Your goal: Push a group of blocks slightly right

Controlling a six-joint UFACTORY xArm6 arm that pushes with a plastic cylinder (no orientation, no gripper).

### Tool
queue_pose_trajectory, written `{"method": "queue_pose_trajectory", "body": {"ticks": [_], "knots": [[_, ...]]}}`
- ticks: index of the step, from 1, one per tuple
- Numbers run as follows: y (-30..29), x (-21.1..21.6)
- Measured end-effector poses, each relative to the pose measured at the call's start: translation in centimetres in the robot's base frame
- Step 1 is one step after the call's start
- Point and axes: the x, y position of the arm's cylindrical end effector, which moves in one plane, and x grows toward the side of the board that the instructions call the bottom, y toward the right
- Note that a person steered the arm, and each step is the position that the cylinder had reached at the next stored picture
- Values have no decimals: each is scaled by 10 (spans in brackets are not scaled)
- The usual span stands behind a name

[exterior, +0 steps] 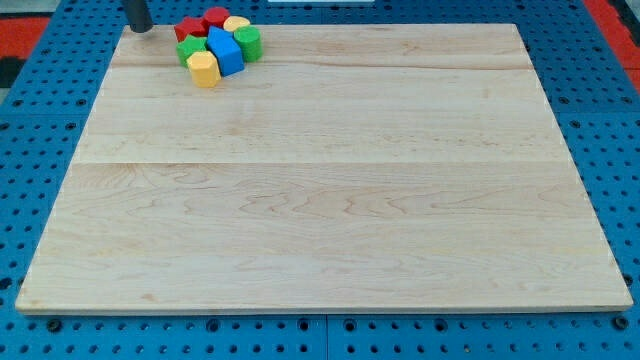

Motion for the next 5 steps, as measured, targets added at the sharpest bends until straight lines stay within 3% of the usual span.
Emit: {"method": "queue_pose_trajectory", "body": {"ticks": [4,5], "knots": [[-4,11],[-4,34]]}}
